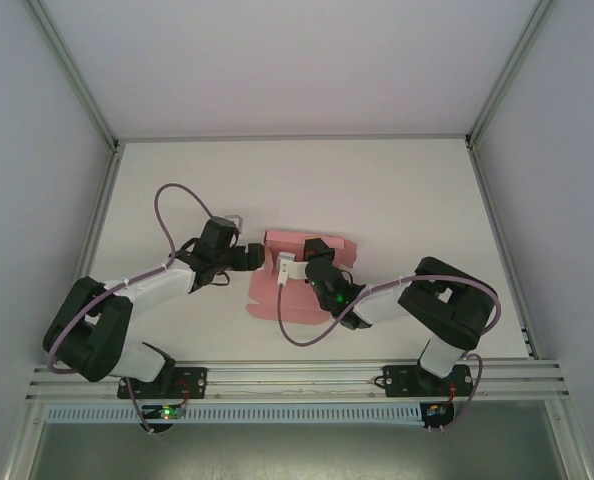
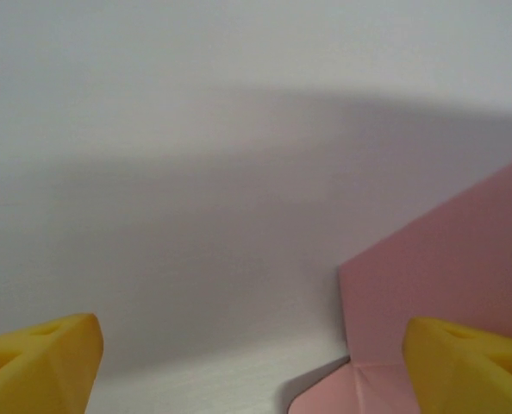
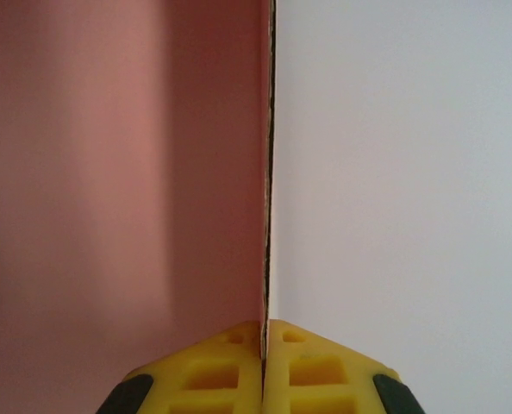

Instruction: Assemble paper box

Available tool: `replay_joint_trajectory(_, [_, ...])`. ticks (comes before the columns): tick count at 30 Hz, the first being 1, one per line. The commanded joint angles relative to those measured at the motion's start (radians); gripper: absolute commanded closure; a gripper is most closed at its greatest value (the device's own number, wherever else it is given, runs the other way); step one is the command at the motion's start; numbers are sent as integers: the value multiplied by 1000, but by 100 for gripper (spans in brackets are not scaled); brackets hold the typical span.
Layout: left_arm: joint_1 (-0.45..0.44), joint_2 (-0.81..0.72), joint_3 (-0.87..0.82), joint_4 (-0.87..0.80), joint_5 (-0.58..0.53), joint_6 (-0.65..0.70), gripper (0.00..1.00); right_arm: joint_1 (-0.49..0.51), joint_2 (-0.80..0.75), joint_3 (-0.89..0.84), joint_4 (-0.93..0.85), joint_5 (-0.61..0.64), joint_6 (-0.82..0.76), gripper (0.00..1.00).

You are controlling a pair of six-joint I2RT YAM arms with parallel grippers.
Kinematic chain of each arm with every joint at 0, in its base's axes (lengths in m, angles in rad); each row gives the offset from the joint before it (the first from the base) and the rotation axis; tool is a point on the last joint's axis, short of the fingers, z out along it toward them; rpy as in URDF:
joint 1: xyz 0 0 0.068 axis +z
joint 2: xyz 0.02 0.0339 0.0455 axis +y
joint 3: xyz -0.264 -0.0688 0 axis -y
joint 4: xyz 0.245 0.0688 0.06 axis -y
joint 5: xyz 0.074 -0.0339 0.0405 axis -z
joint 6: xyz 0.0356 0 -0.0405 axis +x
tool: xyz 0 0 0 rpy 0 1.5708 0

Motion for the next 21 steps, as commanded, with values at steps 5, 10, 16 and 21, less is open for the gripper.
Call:
replay_joint_trajectory(5, [-17,-41,-37,80,41,62,17,5,1,14,-115,-14,23,100])
replay_joint_trajectory(10, [-19,-26,-29,137,57,68,22,8,1,20,-129,-21,23,100])
replay_joint_trajectory(16, [-22,-13,-48,260,121,106,26,10,2,26,-154,-35,35,100])
replay_joint_trajectory(21, [-27,22,-32,295,125,123,31,13,0,28,-166,-40,43,100])
